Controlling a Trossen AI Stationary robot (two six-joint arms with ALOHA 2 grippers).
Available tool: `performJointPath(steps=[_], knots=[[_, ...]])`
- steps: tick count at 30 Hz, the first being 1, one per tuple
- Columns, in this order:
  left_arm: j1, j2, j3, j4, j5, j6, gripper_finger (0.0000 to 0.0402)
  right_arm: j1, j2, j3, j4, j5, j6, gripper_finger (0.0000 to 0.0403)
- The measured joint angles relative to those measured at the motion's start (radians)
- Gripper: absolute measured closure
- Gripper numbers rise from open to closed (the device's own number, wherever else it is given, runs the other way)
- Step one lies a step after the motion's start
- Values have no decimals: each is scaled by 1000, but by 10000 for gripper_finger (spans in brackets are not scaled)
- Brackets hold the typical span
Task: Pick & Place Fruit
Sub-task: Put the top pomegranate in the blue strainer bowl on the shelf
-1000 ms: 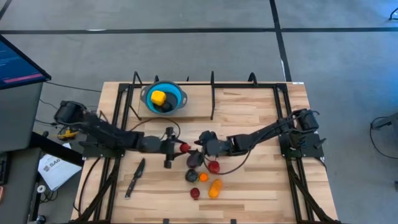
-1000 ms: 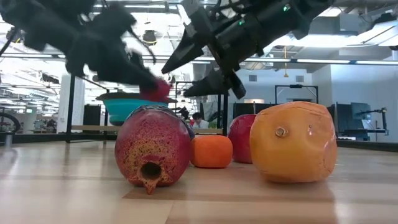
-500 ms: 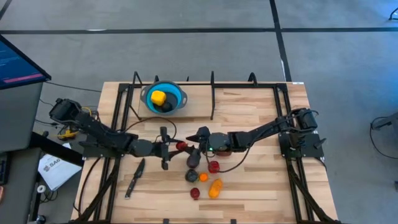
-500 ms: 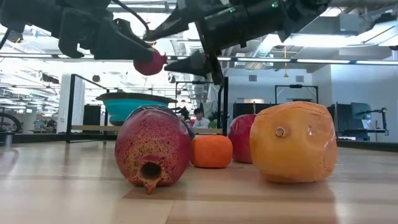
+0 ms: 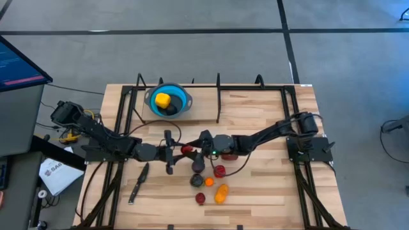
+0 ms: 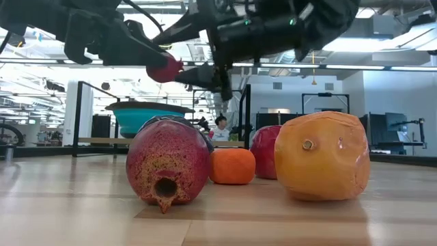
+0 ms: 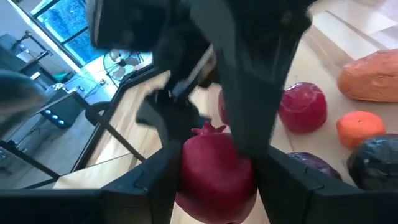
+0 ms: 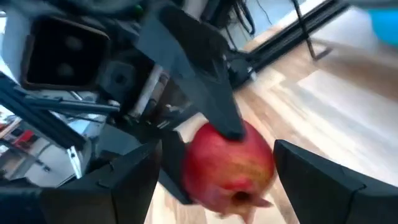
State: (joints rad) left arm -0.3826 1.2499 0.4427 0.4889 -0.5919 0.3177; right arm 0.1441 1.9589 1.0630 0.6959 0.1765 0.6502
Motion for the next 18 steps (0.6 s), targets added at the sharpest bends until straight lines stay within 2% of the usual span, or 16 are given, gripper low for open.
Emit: performJointPath(steps=[6,9,12,18], knots=[[0,0,-2,5,-4,0,221,-18,59,0,132,-27,24,102],[0,0,-1,3,-8,0,221,-17,58,0,127,-27,24,114],[0,0,-1,5,-8,0,217,-16,58,0,126,-46,24,145],[-1,0,-1,2,-4,1,208,-17,56,0,106,-71,38,241]])
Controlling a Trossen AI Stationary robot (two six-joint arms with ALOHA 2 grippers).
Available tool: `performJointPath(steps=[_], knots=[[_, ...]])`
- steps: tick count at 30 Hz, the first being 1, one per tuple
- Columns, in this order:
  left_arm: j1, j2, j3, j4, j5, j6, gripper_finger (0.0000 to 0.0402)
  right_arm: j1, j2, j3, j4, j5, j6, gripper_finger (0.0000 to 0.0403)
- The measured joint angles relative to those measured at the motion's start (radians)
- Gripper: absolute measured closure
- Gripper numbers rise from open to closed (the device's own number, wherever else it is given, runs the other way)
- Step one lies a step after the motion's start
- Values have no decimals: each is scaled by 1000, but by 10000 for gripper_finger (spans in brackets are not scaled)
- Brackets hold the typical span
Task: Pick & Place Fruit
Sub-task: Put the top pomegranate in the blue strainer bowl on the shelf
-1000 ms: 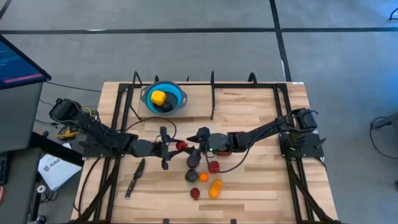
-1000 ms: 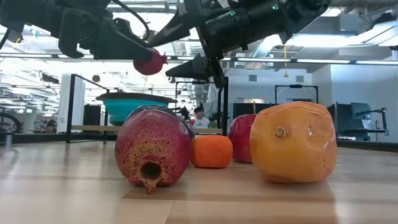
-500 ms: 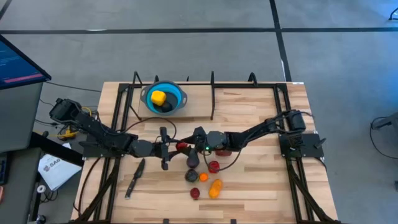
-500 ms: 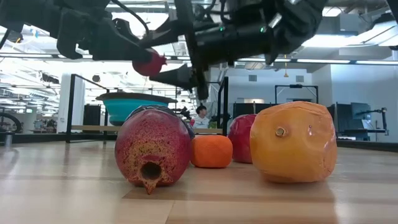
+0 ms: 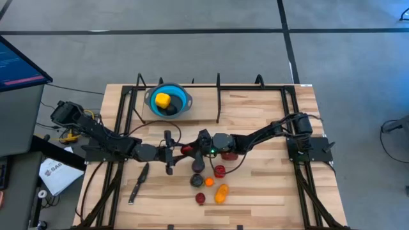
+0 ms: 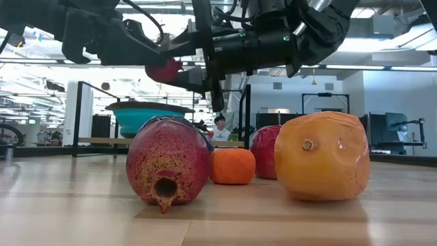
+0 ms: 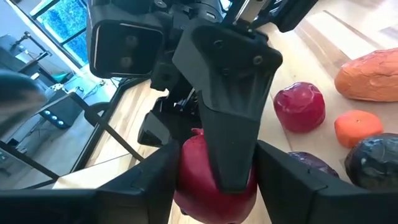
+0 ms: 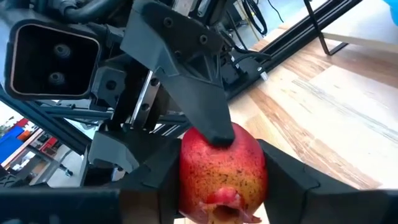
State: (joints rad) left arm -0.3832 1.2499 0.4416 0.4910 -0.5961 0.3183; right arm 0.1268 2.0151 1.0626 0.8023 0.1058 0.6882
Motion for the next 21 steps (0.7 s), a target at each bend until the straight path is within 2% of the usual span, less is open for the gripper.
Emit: performJointPath(steps=[5,10,13,15,21], knots=[[-2,-37,1,-65,-4,-66,173,-9,-42,0,-73,-6,-7,242],[-3,-167,1,-412,-18,-347,110,-67,-196,64,-453,-5,-42,242],[-3,-237,-4,-600,-18,-544,89,-132,-239,203,-709,4,-143,242],[-3,-266,-29,-620,-18,-625,83,-177,-219,336,-874,7,-224,242],[-6,-326,-122,-624,-5,-778,80,-307,17,809,-1206,-5,-448,236]])
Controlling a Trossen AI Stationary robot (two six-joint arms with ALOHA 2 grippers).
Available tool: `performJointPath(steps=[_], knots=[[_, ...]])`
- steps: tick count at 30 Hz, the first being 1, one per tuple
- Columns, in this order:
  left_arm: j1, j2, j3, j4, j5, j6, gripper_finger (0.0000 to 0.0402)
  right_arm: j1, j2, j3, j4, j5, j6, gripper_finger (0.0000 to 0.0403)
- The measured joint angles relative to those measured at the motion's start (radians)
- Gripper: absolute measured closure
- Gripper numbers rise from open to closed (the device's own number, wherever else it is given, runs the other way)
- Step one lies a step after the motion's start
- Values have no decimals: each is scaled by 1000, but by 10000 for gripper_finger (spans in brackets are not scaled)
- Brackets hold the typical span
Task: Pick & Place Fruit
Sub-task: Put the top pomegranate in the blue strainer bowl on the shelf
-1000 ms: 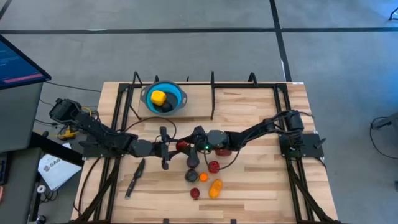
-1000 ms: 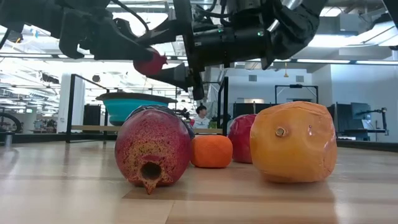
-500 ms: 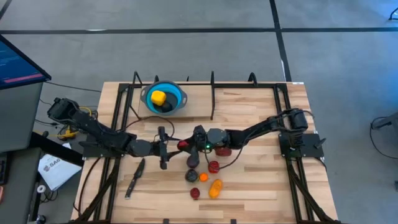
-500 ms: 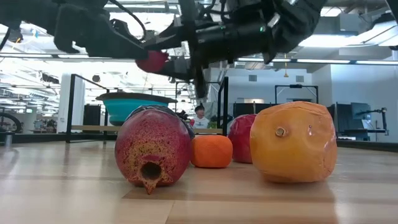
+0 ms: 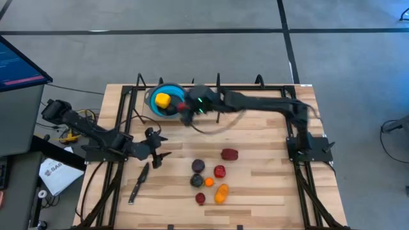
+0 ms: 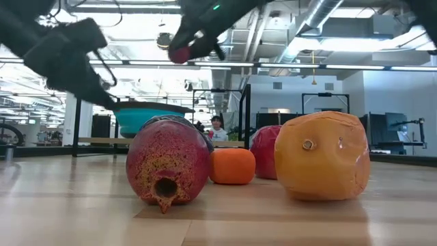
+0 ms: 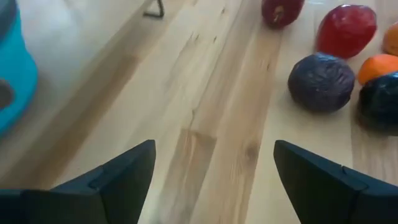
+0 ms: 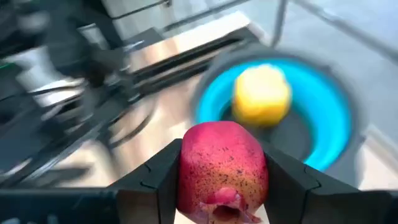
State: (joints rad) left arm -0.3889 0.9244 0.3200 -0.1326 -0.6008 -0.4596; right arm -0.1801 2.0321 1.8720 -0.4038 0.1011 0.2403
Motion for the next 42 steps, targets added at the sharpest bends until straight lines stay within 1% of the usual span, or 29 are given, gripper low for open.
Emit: performJointPath(steps=[4,6,7,8,9,11,12,14,18,21,25,35,39,42], knots=[[-16,-8,-30,1,7,-86,80,-76,197,302,-128,-2,-91,232],[-26,-8,-34,8,8,-99,80,-101,295,439,-159,-26,-113,234],[-27,-8,-34,9,9,-99,80,-111,337,484,-178,-41,-118,234],[-28,-8,-35,10,9,-99,80,-118,358,479,-148,-54,-120,234],[-30,-8,-35,12,9,-99,80,-125,362,443,-78,-73,-114,234],[-31,-9,-35,24,9,-99,80,-141,372,405,-60,-101,-89,229],[-31,-9,-35,30,9,-99,80,-148,383,403,-21,-101,-78,226],[-31,-9,-36,32,9,-99,80,-159,396,400,-34,-102,-75,221],[-31,-8,-36,41,10,-99,80,-159,447,398,19,-108,-83,219],[-31,-8,-36,52,10,-104,80,-153,462,399,51,-108,-83,220],[-31,-8,-36,62,11,-103,80,-155,477,399,54,-102,-83,214],[-32,-8,-36,73,12,-99,80,-154,494,397,41,-96,-45,172],[-32,-8,-36,74,12,-99,80,-154,493,397,42,-50,-53,162],[-32,-8,-36,74,12,-99,82,-157,493,405,31,-48,-56,157]])
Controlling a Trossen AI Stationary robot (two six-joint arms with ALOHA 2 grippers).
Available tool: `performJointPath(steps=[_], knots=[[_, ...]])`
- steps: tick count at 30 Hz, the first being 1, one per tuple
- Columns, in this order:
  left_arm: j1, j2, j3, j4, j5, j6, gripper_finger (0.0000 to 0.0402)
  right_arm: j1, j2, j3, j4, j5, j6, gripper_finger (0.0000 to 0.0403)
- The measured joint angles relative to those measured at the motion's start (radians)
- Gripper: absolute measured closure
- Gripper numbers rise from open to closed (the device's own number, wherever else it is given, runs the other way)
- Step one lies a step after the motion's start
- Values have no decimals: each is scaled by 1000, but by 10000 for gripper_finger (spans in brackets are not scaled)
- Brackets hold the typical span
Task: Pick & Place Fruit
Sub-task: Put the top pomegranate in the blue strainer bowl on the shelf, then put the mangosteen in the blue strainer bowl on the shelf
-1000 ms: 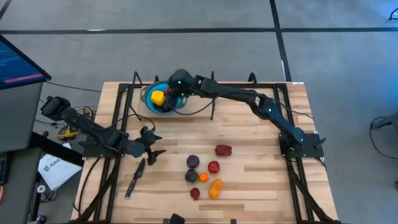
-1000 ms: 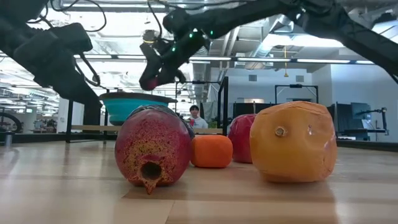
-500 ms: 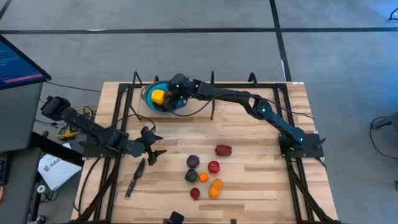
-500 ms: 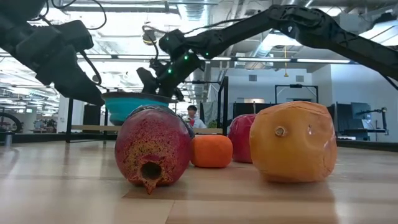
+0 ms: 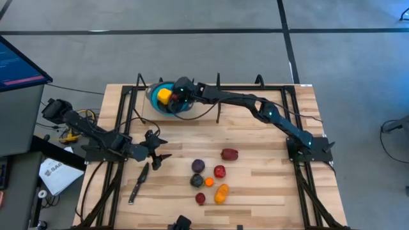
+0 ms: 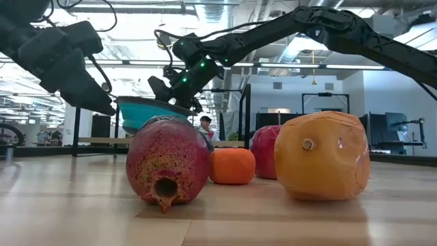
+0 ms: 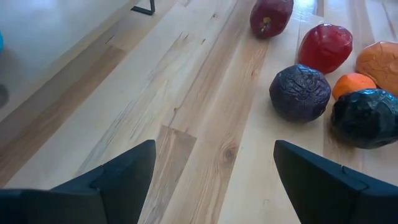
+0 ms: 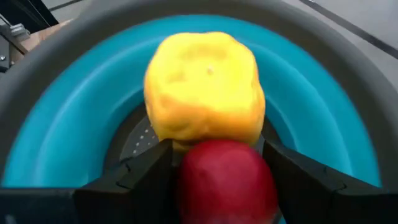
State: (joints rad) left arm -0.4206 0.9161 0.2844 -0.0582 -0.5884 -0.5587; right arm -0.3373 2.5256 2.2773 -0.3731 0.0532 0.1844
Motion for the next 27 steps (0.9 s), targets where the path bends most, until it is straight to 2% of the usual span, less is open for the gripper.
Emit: performJointPath(steps=[10,15,19,23,27], knots=[[0,0,0,0,28,3,102,-15,-11,3,12,21,-5,152],[0,0,0,-1,28,4,103,8,-61,2,0,179,-109,161],[0,0,0,-1,28,4,103,65,-153,5,-50,289,-248,179],[0,0,0,-1,28,8,103,142,-247,3,-191,398,-371,204],[-12,0,0,-1,28,7,103,242,-383,-90,-348,506,-397,236]])
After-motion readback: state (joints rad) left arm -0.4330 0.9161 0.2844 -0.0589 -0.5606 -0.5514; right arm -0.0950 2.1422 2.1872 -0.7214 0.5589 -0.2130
